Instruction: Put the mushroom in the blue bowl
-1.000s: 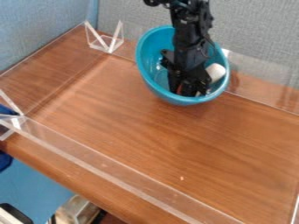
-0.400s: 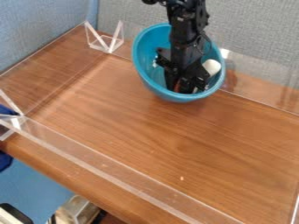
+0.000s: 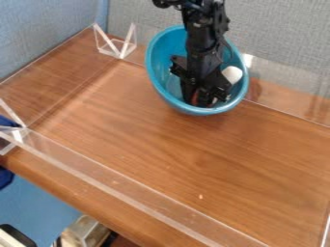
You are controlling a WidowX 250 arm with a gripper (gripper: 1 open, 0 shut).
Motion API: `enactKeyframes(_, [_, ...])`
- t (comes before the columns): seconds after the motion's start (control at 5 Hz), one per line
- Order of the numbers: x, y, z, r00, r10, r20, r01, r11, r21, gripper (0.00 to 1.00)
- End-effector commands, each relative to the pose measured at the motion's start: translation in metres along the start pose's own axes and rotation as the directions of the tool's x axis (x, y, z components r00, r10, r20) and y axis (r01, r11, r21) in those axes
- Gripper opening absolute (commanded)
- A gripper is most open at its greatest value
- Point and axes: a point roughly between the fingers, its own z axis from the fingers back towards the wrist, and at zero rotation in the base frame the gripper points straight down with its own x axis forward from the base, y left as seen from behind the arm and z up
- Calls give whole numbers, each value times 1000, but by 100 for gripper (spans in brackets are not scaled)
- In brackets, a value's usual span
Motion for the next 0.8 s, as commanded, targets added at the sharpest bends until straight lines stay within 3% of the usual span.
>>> enactKeyframes(0.0, [-20,11,-13,991,86,-104,-87,996,-13,100])
enactKeyframes(0.6, [-6,-8,-25,990,85,-115,-89,996,-31,100])
